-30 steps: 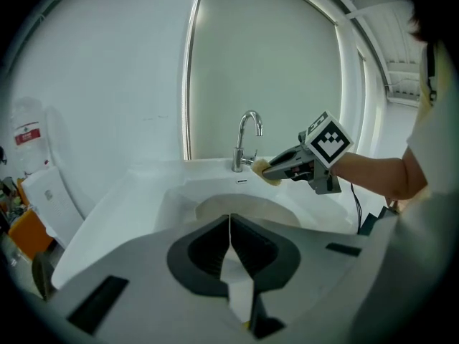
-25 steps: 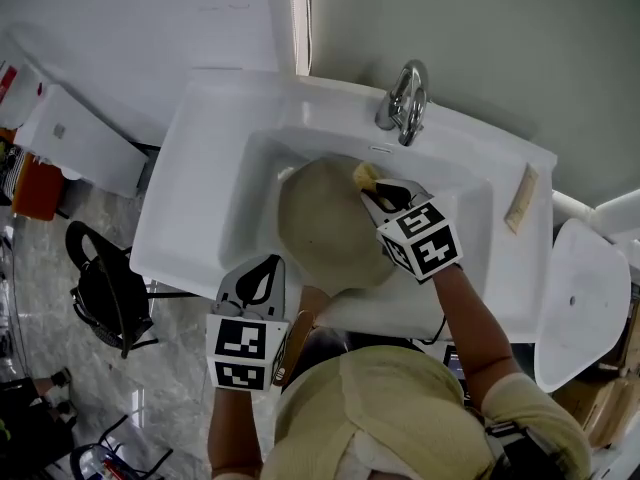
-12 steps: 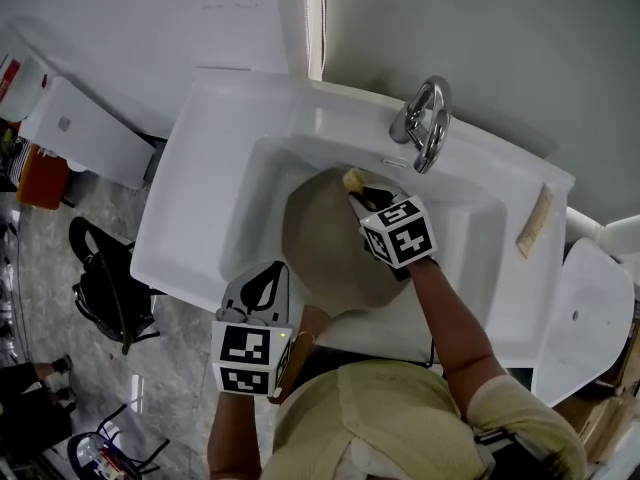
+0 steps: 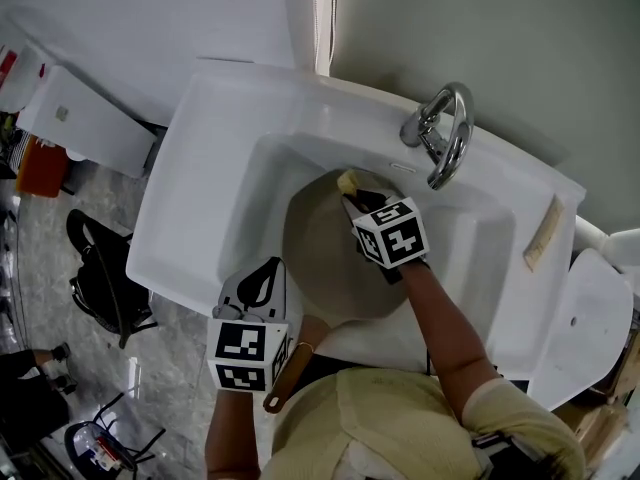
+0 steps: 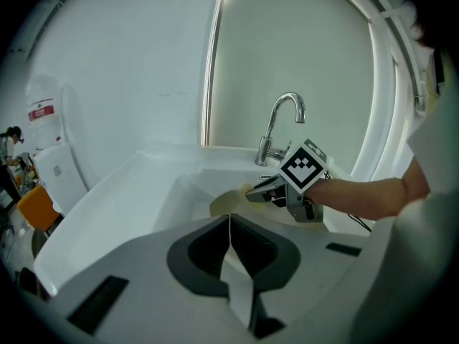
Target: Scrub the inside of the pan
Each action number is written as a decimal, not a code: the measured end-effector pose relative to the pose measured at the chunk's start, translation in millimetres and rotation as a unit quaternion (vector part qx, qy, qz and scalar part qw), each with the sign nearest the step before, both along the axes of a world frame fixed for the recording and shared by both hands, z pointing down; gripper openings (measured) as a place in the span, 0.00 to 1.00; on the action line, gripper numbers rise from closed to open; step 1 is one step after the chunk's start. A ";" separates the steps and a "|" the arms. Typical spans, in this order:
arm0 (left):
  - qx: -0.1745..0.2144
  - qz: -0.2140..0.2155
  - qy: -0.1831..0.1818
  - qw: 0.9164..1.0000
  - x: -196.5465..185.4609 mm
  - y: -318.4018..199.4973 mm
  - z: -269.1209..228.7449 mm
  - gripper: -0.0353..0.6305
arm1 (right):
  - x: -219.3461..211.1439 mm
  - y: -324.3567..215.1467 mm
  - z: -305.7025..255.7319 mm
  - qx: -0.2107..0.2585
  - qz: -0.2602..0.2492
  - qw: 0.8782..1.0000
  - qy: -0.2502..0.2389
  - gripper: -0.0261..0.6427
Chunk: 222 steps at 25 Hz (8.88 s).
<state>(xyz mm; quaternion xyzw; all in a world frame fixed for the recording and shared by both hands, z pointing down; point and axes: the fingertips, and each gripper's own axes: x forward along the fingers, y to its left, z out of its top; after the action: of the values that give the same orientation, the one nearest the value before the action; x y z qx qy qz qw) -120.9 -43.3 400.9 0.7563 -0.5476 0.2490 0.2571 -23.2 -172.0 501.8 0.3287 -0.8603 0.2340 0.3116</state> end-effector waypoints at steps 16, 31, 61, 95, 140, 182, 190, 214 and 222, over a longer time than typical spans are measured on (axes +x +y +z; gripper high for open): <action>-0.055 0.008 -0.002 0.998 -1.9 -10.1 35.6 0.14 | -11.7 -10.7 41.0 -0.033 0.027 0.999 0.002 0.15; -0.103 -0.012 0.050 0.993 -8.4 -0.1 59.8 0.14 | -38.0 -1.0 54.1 -0.051 -0.013 0.999 -0.003 0.15; -0.103 -0.034 0.093 0.990 -6.1 -0.7 62.9 0.19 | -92.4 69.2 31.4 -0.045 -0.234 0.971 -0.033 0.15; -0.096 -0.001 0.061 0.993 5.8 20.2 57.4 0.16 | -54.1 196.0 10.6 -0.165 -0.445 0.880 -0.022 0.15; 0.102 -0.058 0.068 0.991 -12.0 -11.9 -44.5 0.16 | 19.7 40.3 -4.4 0.033 -0.168 0.980 0.104 0.15; -0.020 0.004 0.072 0.997 9.7 -10.6 25.7 0.16 | -32.8 52.7 79.2 -0.005 -0.276 0.949 0.153 0.15; -0.026 0.061 0.098 0.993 32.7 -0.7 20.1 0.16 | -48.2 72.4 72.3 -0.011 -0.313 0.940 0.137 0.15; -0.042 0.120 0.079 0.989 50.6 29.1 21.5 0.16 | -47.8 163.9 50.7 -0.149 -0.422 0.894 0.033 0.15; -0.036 0.129 0.073 0.988 53.6 38.4 16.4 0.16 | -36.3 188.2 41.9 -0.233 -0.425 0.874 -0.002 0.15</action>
<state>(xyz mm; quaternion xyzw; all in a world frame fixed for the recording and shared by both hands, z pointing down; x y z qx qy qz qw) -67.3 -4.9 417.3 0.8272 -0.4154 0.2439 0.2892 -59.5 16.1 543.6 -0.1518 -0.8382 0.2737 0.4467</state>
